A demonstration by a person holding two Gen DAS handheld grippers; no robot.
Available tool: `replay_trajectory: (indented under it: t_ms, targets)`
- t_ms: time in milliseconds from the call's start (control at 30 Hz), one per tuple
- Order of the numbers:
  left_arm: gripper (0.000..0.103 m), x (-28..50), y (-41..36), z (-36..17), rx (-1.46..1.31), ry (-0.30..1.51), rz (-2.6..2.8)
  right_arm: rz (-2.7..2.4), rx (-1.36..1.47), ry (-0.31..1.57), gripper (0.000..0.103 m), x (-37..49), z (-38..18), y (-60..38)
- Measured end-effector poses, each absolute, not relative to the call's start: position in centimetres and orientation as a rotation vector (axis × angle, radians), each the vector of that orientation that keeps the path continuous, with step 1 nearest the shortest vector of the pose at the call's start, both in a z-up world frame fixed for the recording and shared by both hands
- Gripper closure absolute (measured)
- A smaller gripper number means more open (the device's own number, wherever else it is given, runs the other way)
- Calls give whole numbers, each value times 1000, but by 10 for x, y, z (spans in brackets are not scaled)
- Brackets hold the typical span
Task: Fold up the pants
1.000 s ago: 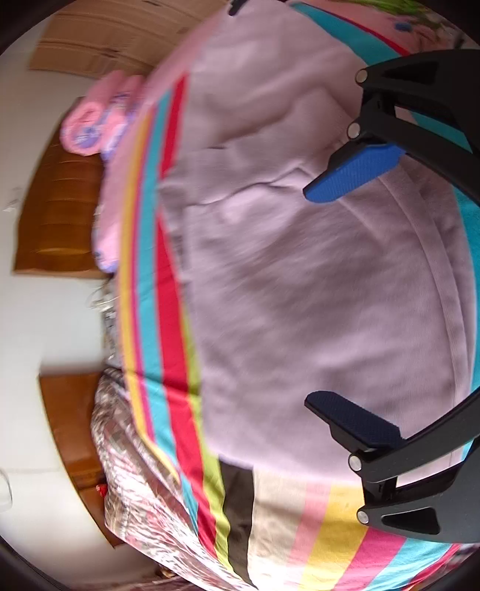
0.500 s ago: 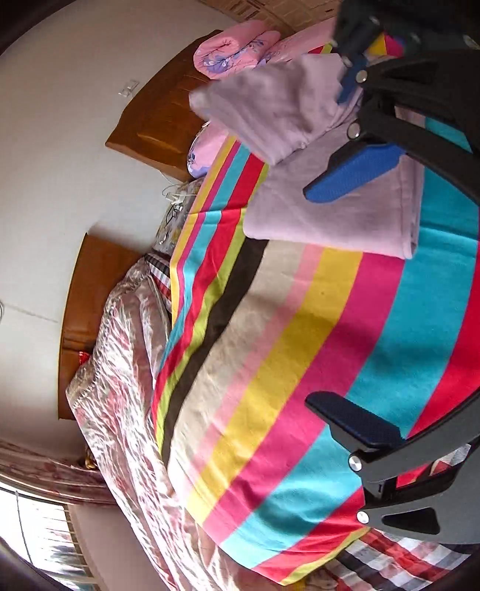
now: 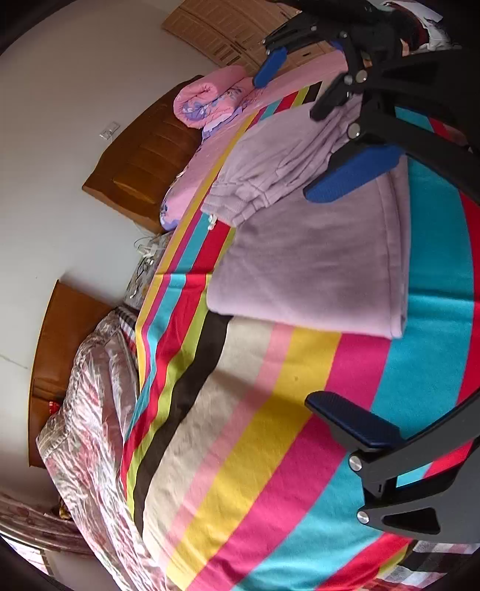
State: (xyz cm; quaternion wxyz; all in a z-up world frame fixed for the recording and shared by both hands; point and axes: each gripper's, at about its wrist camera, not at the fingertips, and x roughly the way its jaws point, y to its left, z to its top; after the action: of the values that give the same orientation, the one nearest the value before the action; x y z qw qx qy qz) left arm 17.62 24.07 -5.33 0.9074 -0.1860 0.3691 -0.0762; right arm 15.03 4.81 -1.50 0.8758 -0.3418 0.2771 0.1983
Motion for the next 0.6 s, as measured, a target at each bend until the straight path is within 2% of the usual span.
replay_trajectory:
  t_ms: [100, 267, 367, 400, 467, 600]
  targets:
    - [1, 188, 223, -56, -388, 770, -197, 424, -874, 623, 41, 154, -44, 52]
    - [1, 199, 207, -67, -396, 820, -275, 368, -1152, 652, 41, 160, -94, 65]
    - [1, 207, 208, -73, -445, 855, -325, 357, -1231, 602, 41, 154, -103, 70]
    - [1, 210, 209, -73, -465, 862, -344, 351, -1228, 607, 51, 155, -102, 68]
    - [1, 217, 206, -71, -501, 874, -395, 325, -1180, 582, 86, 158, -95, 57]
    - [1, 239, 187, -68, -583, 919, -557, 361, -846, 597, 87, 166, -54, 25]
